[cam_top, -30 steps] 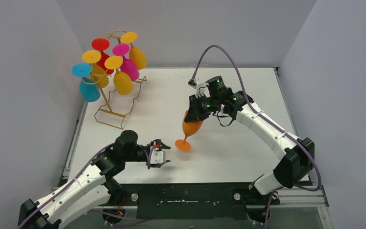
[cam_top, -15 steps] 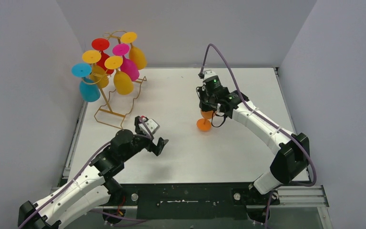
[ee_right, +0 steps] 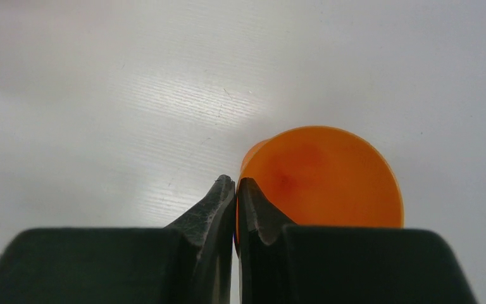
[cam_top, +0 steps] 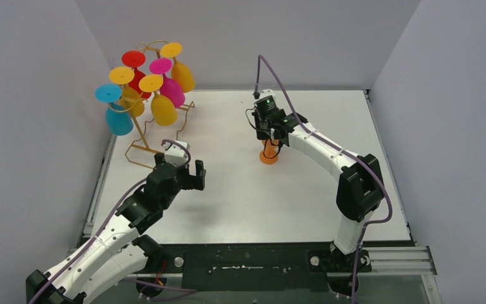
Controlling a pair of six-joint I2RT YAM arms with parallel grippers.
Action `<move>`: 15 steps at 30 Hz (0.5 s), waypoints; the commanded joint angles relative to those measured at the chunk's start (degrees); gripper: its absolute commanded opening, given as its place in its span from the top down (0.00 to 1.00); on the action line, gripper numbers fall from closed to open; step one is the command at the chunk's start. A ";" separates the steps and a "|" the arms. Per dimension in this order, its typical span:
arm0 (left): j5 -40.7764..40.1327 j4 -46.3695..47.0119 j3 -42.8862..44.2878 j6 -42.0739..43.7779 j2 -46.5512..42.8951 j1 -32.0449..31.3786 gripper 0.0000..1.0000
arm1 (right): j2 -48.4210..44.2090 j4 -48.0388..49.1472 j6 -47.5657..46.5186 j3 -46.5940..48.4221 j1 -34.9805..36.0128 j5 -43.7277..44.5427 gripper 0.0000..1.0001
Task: Take the wine glass off the wine glass rack
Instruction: Place the wine glass at the center of the board.
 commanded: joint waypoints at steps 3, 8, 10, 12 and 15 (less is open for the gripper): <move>-7.13 0.59 1.33 1.03 -4.85 1.08 0.03 | 4.00 0.92 -1.04 5.20 0.35 -0.14 0.99; -7.50 1.09 0.57 1.77 -5.92 1.30 0.02 | 5.04 -0.47 -1.76 6.25 0.41 -0.77 0.95; -8.50 0.68 0.85 2.14 -5.58 1.31 0.03 | 4.81 -0.67 -1.94 6.41 0.41 -0.49 0.92; -9.52 0.09 1.22 2.22 -5.20 1.40 0.03 | 4.58 -1.17 -2.15 6.99 0.40 -0.37 0.89; -9.66 -0.24 1.34 2.50 -4.77 1.48 0.03 | 4.57 -2.24 -2.41 7.93 0.48 -1.40 0.84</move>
